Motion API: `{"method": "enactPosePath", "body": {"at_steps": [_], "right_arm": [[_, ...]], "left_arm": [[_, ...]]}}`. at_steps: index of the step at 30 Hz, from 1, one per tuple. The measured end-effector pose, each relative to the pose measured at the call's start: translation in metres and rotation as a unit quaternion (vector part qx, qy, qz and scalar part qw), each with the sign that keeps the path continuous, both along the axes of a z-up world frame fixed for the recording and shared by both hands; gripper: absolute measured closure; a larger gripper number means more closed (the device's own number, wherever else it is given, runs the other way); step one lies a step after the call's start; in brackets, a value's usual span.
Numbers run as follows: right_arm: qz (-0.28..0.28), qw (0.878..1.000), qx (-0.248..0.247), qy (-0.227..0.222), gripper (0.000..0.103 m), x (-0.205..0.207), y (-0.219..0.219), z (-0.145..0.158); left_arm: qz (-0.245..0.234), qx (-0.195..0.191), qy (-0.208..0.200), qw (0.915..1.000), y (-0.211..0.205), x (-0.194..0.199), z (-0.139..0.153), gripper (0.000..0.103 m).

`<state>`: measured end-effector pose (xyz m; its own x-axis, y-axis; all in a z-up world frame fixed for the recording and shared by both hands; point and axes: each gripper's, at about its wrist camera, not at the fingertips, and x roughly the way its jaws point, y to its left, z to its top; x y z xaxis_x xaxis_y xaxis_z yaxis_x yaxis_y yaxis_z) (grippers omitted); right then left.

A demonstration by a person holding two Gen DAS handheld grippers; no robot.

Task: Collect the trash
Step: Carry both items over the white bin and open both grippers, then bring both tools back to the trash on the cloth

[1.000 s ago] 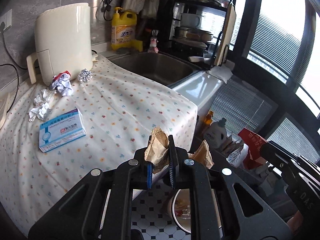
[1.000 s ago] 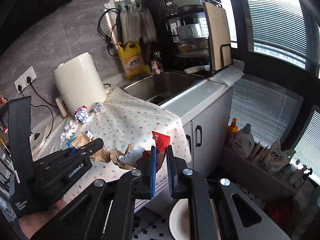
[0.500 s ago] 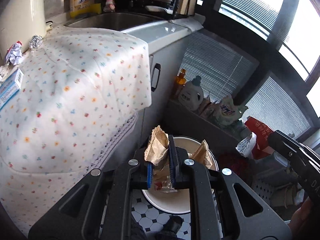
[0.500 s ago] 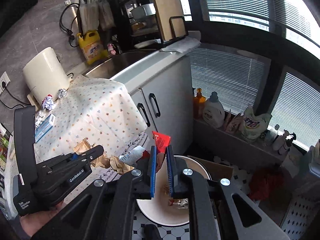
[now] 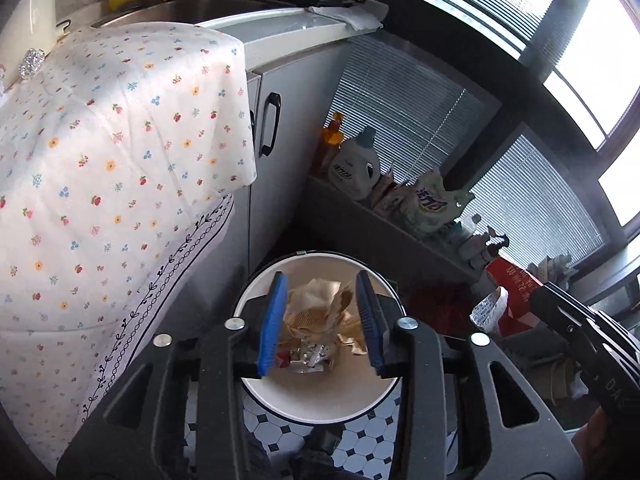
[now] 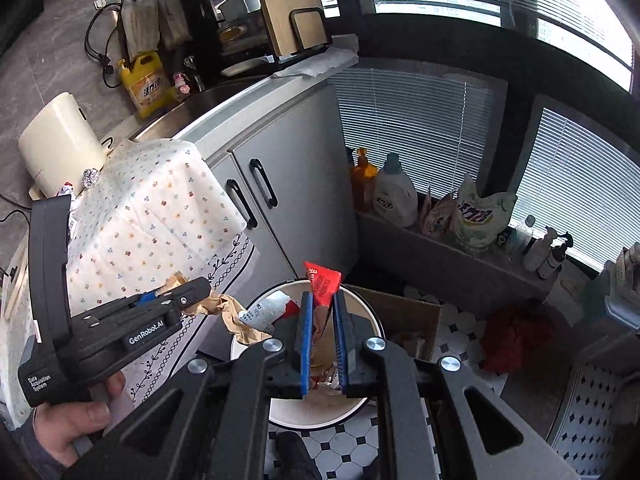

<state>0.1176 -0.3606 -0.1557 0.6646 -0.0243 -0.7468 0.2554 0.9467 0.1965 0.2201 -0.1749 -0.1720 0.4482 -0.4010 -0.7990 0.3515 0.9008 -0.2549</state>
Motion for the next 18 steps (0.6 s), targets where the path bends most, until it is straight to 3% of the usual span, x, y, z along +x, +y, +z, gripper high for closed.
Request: {"method": "enactPosePath", "body": {"at_steps": [1, 8, 13, 15, 16, 18], "right_arm": [[0.002, 1.0, 0.0, -0.001, 0.092, 0.002, 0.001, 0.001], [0.022, 1.0, 0.004, -0.005, 0.092, 0.013, 0.01, 0.004], [0.043, 0.999, 0.003, -0.008, 0.089, 0.024, 0.024, 0.009], [0.048, 0.999, 0.004, -0.016, 0.075, 0.028, 0.03, 0.015], [0.047, 0.999, 0.001, -0.023, 0.058, 0.029, 0.032, 0.019], [0.052, 0.998, -0.004, -0.036, 0.053, 0.032, 0.038, 0.028]], "left_arm": [[0.003, -0.003, -0.004, 1.0, 0.003, 0.001, 0.003, 0.058], [0.031, -0.004, -0.023, 0.9993, 0.023, 0.008, 0.019, 0.056], [0.061, 0.0, -0.058, 0.9964, 0.05, 0.01, 0.041, 0.042], [0.074, 0.002, -0.069, 0.9949, 0.062, 0.012, 0.05, 0.041], [0.082, 0.001, -0.074, 0.9939, 0.068, 0.014, 0.055, 0.04], [0.095, 0.0, -0.085, 0.9918, 0.08, 0.017, 0.065, 0.037]]}}
